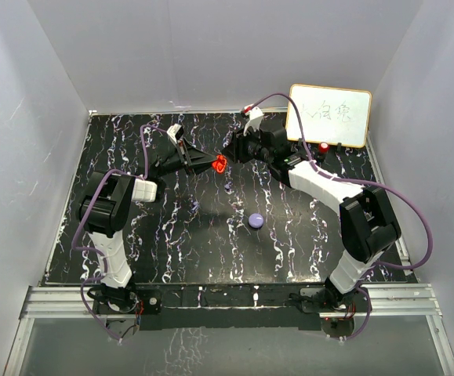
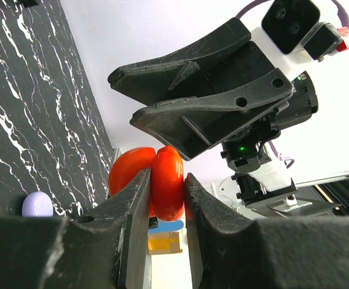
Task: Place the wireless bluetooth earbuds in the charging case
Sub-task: Place the earbud in the charging case.
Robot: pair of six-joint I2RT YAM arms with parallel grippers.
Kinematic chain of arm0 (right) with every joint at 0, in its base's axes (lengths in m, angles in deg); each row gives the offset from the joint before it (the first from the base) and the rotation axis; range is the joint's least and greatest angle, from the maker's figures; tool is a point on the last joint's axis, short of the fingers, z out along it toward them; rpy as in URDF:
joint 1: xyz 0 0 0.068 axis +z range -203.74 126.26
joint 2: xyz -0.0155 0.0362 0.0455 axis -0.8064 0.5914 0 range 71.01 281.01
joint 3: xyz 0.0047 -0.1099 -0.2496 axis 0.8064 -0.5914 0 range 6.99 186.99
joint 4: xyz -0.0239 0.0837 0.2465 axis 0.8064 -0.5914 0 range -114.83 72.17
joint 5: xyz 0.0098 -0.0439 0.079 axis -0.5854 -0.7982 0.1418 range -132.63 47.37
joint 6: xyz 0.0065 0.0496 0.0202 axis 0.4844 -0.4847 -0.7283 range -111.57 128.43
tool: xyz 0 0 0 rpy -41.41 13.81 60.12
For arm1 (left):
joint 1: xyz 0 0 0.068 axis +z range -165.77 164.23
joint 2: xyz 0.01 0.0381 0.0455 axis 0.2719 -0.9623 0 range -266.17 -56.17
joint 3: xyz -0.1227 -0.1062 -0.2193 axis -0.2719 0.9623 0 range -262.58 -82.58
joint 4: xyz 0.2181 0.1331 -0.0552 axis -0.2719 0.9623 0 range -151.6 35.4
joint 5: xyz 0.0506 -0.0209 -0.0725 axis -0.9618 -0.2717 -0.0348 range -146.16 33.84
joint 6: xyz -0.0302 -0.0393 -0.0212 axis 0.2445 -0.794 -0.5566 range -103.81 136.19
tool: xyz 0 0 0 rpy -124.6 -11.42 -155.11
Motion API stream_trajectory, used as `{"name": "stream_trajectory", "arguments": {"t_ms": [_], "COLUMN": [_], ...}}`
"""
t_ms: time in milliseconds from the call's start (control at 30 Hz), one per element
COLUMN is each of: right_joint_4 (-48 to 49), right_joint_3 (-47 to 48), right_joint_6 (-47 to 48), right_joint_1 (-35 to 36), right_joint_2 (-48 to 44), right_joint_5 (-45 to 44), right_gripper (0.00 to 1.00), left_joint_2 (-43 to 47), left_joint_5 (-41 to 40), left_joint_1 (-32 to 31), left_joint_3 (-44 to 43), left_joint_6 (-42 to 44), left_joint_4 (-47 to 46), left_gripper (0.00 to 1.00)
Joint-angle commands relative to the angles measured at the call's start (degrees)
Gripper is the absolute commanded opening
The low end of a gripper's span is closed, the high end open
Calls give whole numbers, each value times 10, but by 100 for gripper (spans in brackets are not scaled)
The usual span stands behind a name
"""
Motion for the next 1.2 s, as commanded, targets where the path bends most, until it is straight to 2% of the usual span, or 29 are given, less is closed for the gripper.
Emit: {"name": "stream_trajectory", "arguments": {"t_ms": [0, 1167], "right_joint_4": [15, -7], "right_joint_3": [31, 43], "right_joint_6": [8, 18], "right_joint_1": [3, 15], "right_joint_2": [-25, -35], "right_joint_5": [-7, 3], "right_gripper": [31, 30], "left_joint_2": [18, -7], "left_joint_5": [6, 2], "left_joint_1": [-2, -3], "left_joint_3": [1, -15], "left_joint_6": [12, 23], "left_joint_4": [-69, -51], "left_gripper": [0, 0]}}
